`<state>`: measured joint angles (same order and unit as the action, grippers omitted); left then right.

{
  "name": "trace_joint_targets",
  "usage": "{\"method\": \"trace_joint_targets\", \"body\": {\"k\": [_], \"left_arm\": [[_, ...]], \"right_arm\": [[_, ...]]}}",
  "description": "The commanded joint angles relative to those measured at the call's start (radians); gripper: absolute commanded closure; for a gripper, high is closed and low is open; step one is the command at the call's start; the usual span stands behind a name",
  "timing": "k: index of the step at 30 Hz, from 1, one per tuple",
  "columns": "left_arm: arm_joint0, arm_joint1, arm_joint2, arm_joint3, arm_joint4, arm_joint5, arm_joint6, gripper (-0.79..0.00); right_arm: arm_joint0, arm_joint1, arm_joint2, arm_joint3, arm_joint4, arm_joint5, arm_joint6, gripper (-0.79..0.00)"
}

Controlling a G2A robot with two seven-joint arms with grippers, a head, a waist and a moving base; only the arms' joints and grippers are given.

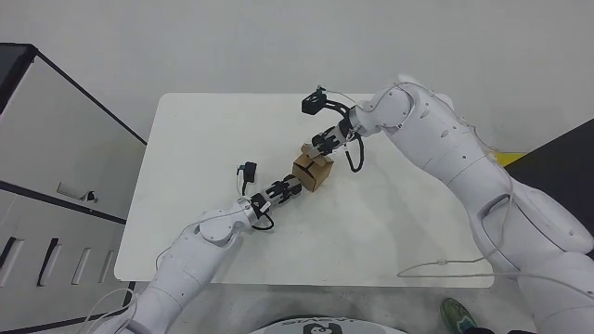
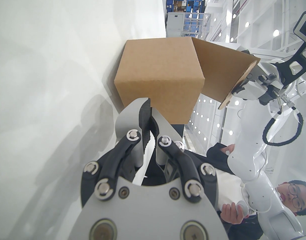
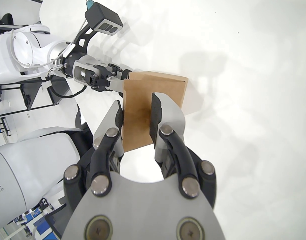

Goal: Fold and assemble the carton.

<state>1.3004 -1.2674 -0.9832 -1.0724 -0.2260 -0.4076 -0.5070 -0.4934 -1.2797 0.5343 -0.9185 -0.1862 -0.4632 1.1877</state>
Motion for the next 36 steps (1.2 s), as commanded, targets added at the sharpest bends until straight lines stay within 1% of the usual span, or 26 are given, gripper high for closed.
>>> {"method": "trace_joint_targets", "body": {"k": [1, 15, 21, 32, 36], "left_arm": [[0.0, 0.0, 0.0, 0.0, 0.0, 0.0, 0.0, 0.0], [0.0, 0.0, 0.0, 0.0, 0.0, 0.0, 0.0, 0.0], [0.0, 0.0, 0.0, 0.0, 0.0, 0.0, 0.0, 0.0], [0.0, 0.0, 0.0, 0.0, 0.0, 0.0, 0.0, 0.0], [0.0, 0.0, 0.0, 0.0, 0.0, 0.0, 0.0, 0.0]], "right_arm": [[0.0, -0.003, -0.002, 0.001, -0.001, 0.001, 0.004, -0.222], [0.017, -0.031, -0.038, -0.02, -0.059, 0.044, 0.038, -0.225], [0.027, -0.044, -0.053, -0.023, -0.089, 0.065, 0.05, -0.188], [0.037, -0.062, -0.07, -0.039, -0.135, 0.095, 0.068, -0.166], [0.04, -0.067, -0.073, -0.04, -0.147, 0.102, 0.075, -0.139]]}}
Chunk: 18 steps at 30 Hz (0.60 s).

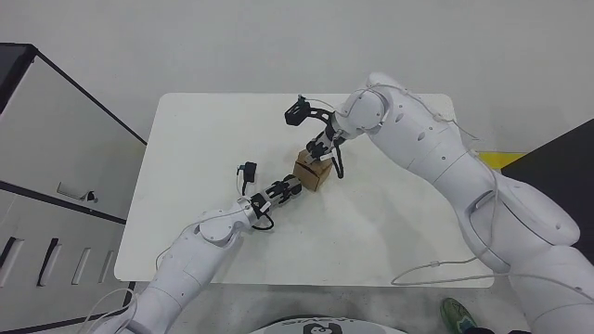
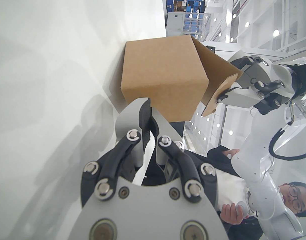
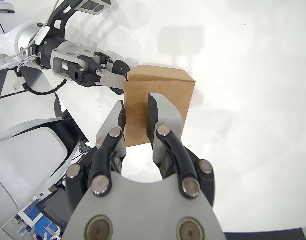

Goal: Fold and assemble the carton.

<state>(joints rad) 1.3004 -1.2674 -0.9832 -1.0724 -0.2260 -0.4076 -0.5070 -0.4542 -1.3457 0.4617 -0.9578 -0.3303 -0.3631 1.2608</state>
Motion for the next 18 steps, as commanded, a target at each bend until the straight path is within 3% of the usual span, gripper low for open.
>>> {"method": "trace_joint_targets", "body": {"k": [1, 7, 18], "left_arm": [[0.0, 0.0, 0.0, 0.0, 0.0, 0.0, 0.0, 0.0], [0.0, 0.0, 0.0, 0.0, 0.0, 0.0, 0.0, 0.0], [0.0, 0.0, 0.0, 0.0, 0.0, 0.0, 0.0, 0.0]], "right_arm": [[0.001, -0.003, -0.001, -0.001, -0.005, 0.004, 0.003, -0.135], [0.005, -0.011, -0.005, 0.001, -0.023, 0.012, 0.009, -0.074], [0.009, -0.024, -0.008, 0.007, -0.045, 0.018, 0.015, -0.074]]}}
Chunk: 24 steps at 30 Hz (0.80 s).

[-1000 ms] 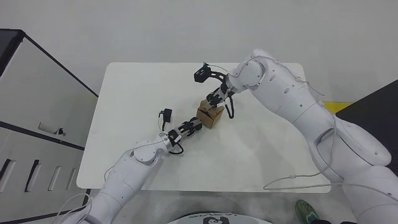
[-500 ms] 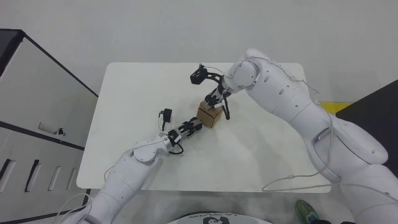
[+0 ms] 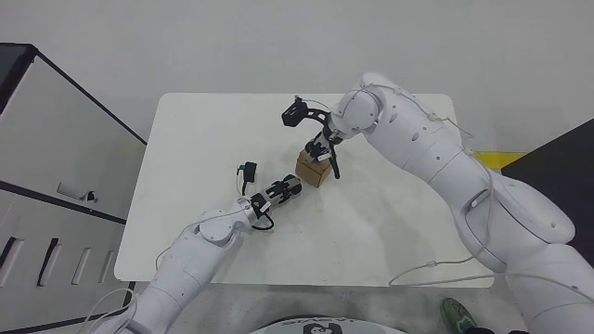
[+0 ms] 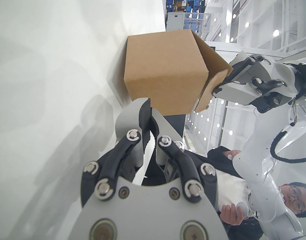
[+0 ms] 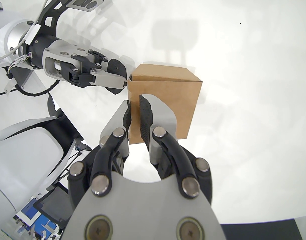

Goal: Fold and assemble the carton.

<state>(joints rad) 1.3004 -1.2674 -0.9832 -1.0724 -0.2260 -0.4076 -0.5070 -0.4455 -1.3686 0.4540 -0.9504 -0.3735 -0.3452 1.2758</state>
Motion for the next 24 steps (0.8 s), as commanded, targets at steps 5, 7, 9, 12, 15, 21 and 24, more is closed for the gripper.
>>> {"method": "trace_joint_targets", "body": {"k": [5, 7, 9, 12, 15, 21, 24], "left_arm": [[0.0, 0.0, 0.0, 0.0, 0.0, 0.0, 0.0, 0.0], [0.0, 0.0, 0.0, 0.0, 0.0, 0.0, 0.0, 0.0], [0.0, 0.0, 0.0, 0.0, 0.0, 0.0, 0.0, 0.0], [0.0, 0.0, 0.0, 0.0, 0.0, 0.0, 0.0, 0.0], [0.0, 0.0, 0.0, 0.0, 0.0, 0.0, 0.0, 0.0], [0.0, 0.0, 0.0, 0.0, 0.0, 0.0, 0.0, 0.0], [0.0, 0.0, 0.0, 0.0, 0.0, 0.0, 0.0, 0.0]], "right_arm": [[0.003, -0.007, -0.002, 0.002, -0.015, 0.004, 0.004, -0.046], [0.003, -0.009, -0.002, 0.003, -0.018, 0.005, 0.006, -0.083], [0.004, -0.011, -0.001, 0.005, -0.023, 0.007, 0.007, -0.117], [0.006, -0.013, -0.002, 0.005, -0.036, 0.014, 0.01, -0.191], [0.007, -0.015, -0.004, 0.0, -0.053, 0.022, 0.015, -0.24], [0.011, -0.013, -0.001, -0.031, -0.09, 0.036, 0.035, -0.314], [0.01, -0.011, -0.004, -0.052, -0.117, 0.044, 0.051, -0.36]]}}
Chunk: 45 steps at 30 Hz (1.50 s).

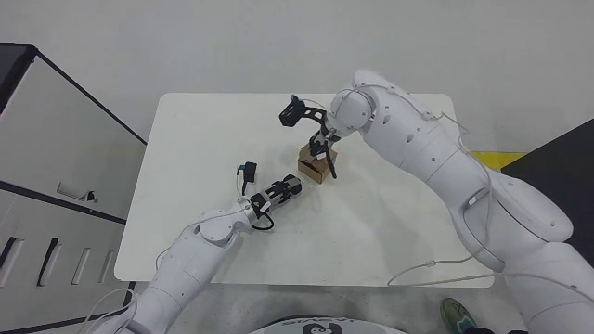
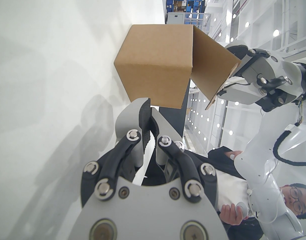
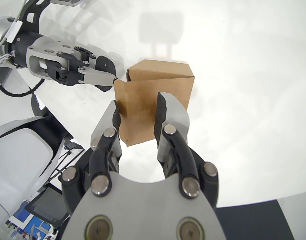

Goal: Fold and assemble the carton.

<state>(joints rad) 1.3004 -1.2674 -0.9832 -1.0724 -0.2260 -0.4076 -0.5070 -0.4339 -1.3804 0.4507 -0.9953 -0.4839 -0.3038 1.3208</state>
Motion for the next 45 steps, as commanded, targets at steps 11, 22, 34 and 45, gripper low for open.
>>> {"method": "trace_joint_targets", "body": {"k": [11, 22, 34, 45], "left_arm": [[0.0, 0.0, 0.0, 0.0, 0.0, 0.0, 0.0, 0.0], [0.0, 0.0, 0.0, 0.0, 0.0, 0.0, 0.0, 0.0], [0.0, 0.0, 0.0, 0.0, 0.0, 0.0, 0.0, 0.0], [0.0, 0.0, 0.0, 0.0, 0.0, 0.0, 0.0, 0.0]], "right_arm": [[-0.009, 0.001, 0.0, -0.036, -0.052, 0.024, 0.049, -0.305], [-0.015, -0.009, -0.007, -0.029, -0.073, 0.022, 0.058, -0.209], [-0.008, -0.02, -0.006, -0.037, -0.113, 0.043, 0.06, -0.363], [-0.015, -0.018, 0.014, -0.043, -0.124, 0.042, 0.074, -0.215]]}}
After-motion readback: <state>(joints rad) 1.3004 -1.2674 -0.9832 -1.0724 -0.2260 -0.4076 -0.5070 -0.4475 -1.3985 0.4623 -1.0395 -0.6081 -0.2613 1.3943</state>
